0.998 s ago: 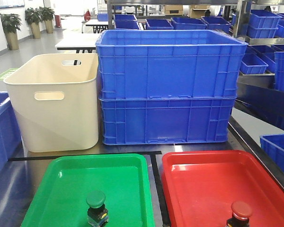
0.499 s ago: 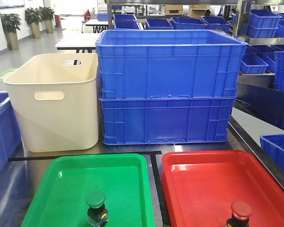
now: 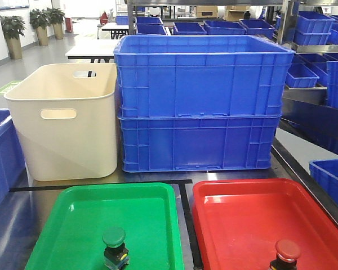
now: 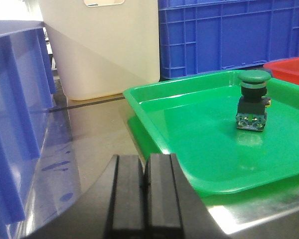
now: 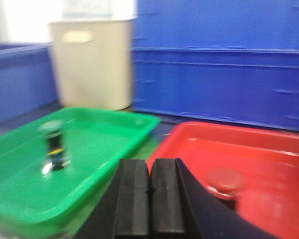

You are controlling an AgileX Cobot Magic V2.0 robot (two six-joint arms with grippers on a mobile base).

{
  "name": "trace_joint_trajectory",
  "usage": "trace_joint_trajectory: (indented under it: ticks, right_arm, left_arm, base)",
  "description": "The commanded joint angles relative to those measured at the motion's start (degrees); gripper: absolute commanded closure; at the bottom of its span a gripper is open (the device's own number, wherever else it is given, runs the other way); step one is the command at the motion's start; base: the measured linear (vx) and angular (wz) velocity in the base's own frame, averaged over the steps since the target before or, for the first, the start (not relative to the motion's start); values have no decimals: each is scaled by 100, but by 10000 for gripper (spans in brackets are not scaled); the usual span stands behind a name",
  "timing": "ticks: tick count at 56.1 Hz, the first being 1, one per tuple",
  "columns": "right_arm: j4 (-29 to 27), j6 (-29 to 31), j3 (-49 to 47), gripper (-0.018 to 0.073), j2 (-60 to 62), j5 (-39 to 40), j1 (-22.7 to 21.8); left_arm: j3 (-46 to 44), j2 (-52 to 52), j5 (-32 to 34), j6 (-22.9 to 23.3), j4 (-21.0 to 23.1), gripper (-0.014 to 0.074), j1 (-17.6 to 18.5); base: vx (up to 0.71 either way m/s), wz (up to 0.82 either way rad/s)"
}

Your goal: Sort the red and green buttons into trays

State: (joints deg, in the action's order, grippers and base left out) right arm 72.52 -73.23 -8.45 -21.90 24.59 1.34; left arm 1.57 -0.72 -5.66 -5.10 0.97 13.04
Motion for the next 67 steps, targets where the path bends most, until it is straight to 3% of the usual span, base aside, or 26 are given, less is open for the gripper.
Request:
trace_joint_trajectory:
  ticks: [1, 6, 10, 16, 20, 24, 29, 33, 41, 67]
  right_arm:
    - [-2368, 2186, 184, 571, -33, -53, -14]
    - [-4738, 4410, 394, 571, 148, -160, -14]
    - [-6027, 6002, 416, 571, 476, -600, -14]
    - [-7135, 7663, 416, 571, 1049, -1502, -14]
    - [-7378, 8126, 416, 571, 1442, -2126, -14]
    - [-7416, 8227, 475, 571, 1851, -2515, -14]
    - [-7423, 8165, 784, 571, 2361, -2408, -14]
    - [-7468, 7830, 1109, 571, 2269, -1991, -14]
    - [-7390, 7367, 1098, 571, 2275, -2313, -14]
    - [-7395, 7367, 1098, 571, 2310, -2287, -14]
  left_arm:
    - [-143, -13, 436, 3, 70, 601, 1]
    - [-143, -13, 436, 3, 70, 601, 1]
    - [-143, -13, 436, 3, 70, 601, 1]
    - [-143, -13, 436, 3, 70, 601, 1]
    - [-143, -13, 436, 3, 70, 601, 1]
    - [-143, -13, 436, 3, 70, 601, 1]
    - [-143, -13, 436, 3, 70, 601, 1]
    - [-143, -22, 436, 3, 70, 601, 1]
    - [-148, -15, 436, 3, 70, 601, 1]
    - [-148, -15, 436, 3, 70, 601, 1]
  base:
    - [0, 0]
    - [0, 0]
    - [0, 0]
    - [0, 0]
    - [0, 0]
    - [0, 0]
    - [0, 0]
    - [0, 0]
    - [0, 0]
    - [0, 0]
